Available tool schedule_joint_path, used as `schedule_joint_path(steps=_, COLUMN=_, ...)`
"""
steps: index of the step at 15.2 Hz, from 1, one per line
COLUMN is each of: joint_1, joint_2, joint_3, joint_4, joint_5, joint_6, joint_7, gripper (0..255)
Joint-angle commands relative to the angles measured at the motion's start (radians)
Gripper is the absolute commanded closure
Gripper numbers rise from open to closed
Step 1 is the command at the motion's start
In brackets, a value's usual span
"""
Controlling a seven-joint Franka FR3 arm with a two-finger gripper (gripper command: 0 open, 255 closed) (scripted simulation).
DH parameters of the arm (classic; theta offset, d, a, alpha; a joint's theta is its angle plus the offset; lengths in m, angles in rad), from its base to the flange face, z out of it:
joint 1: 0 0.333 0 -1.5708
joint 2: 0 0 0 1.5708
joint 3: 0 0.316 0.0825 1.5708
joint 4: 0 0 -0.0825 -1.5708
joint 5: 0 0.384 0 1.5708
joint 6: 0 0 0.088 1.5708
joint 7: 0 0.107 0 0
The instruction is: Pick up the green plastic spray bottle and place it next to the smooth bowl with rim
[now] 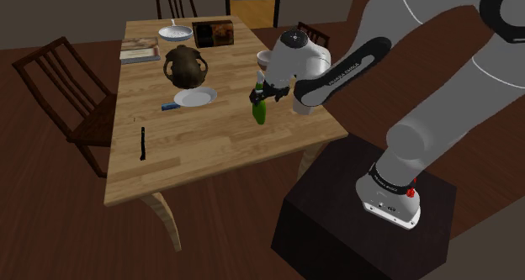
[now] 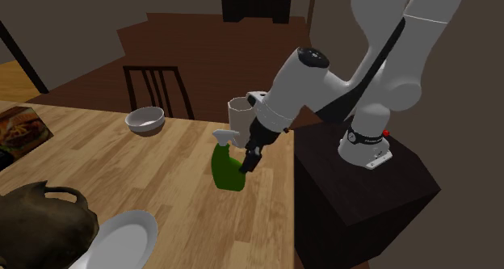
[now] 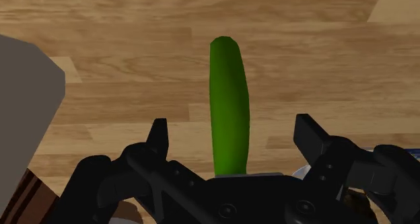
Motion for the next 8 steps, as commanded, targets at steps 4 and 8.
schedule_joint_path(steps=4, joint_1=-0.078, joint_2=0.118, joint_3=0.038, joint_4=0.064, joint_5=-0.285, joint_6=0.027, joint_7=0.237, gripper=0)
schedule_joint_path(steps=8, joint_1=-0.086, joint_2=0.211, joint_3=0.02, joint_4=0.109, joint_5=-0.45, joint_6=0.029, joint_7=0.358, gripper=0)
